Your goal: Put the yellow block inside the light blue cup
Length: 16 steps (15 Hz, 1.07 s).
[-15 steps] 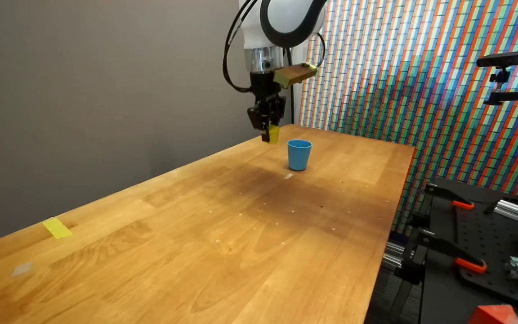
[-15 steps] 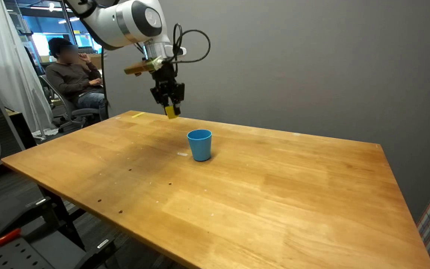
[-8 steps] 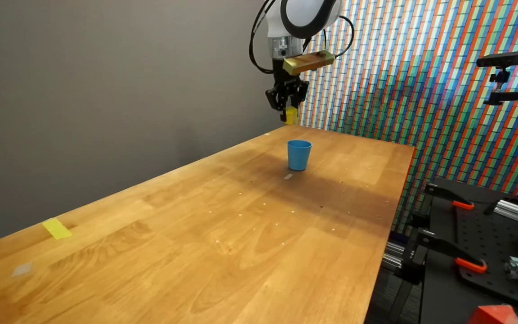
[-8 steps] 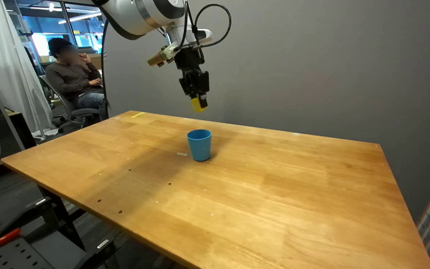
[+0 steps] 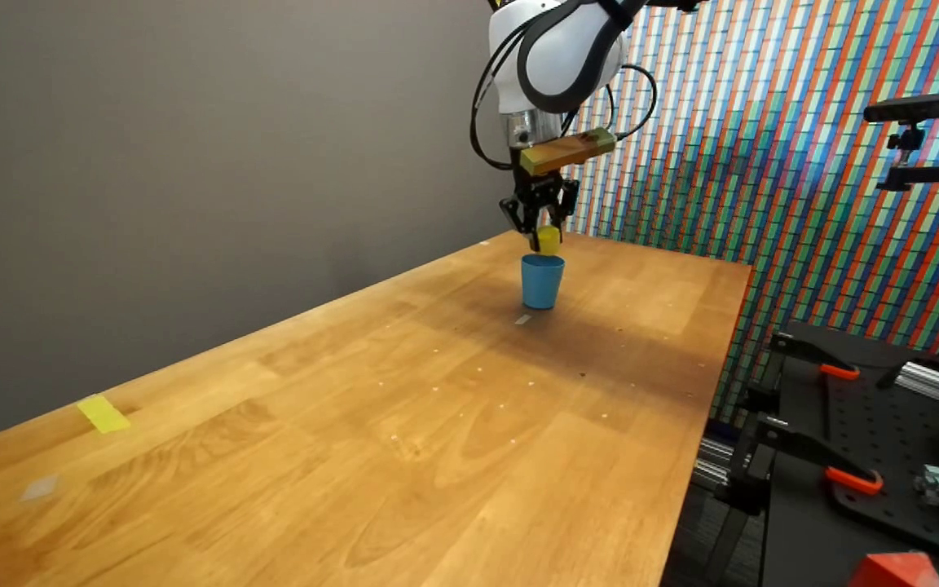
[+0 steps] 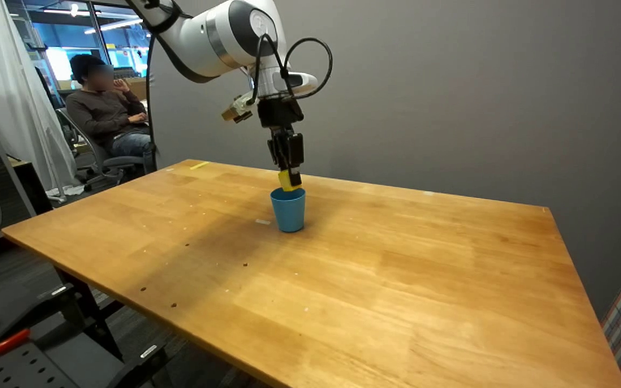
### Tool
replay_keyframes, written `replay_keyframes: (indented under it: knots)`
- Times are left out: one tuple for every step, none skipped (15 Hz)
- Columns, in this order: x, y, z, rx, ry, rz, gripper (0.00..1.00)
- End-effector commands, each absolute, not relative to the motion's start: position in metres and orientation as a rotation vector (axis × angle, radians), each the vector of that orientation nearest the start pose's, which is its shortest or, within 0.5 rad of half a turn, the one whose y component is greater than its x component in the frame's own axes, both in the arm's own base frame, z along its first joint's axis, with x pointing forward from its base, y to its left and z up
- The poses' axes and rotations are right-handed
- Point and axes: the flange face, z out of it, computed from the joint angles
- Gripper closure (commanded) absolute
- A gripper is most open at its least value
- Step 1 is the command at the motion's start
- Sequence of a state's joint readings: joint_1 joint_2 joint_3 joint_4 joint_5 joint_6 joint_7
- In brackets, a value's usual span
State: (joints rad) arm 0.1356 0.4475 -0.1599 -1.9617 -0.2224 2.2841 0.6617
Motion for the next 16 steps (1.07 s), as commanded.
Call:
replay_keyframes:
  knots:
    - [0.604,-0.011,0.235,-3.258,0.882,0.061,0.31]
    - [0.602,-0.008,0.238,-3.264,0.834,0.059,0.31]
    - [0.601,-0.005,0.243,-3.264,0.804,0.047,0.24]
    - [0.600,-0.002,0.256,-3.252,0.742,0.025,0.17]
    - [0.600,0.001,0.267,-3.248,0.690,-0.004,0.08]
    - [0.600,0.005,0.285,-3.245,0.626,-0.048,0.01]
    - [0.600,0.008,0.301,-3.232,0.584,-0.083,0.00]
    - [0.601,0.011,0.324,-3.216,0.520,-0.131,0.00]
    - [0.601,0.013,0.342,-3.197,0.466,-0.166,0.00]
    - [0.601,0.016,0.364,-3.176,0.402,-0.209,0.00]
    - [0.601,0.018,0.385,-3.156,0.352,-0.247,0.00]
    - [0.599,0.020,0.407,-3.133,0.293,-0.290,0.00]
    - [0.598,0.022,0.427,-3.114,0.244,-0.326,0.00]
    - [0.596,0.023,0.446,-3.086,0.180,-0.356,0.01]
    - [0.594,0.024,0.461,-3.056,0.134,-0.373,0.00]
    - [0.591,0.025,0.473,-3.019,0.077,-0.367,0.00]
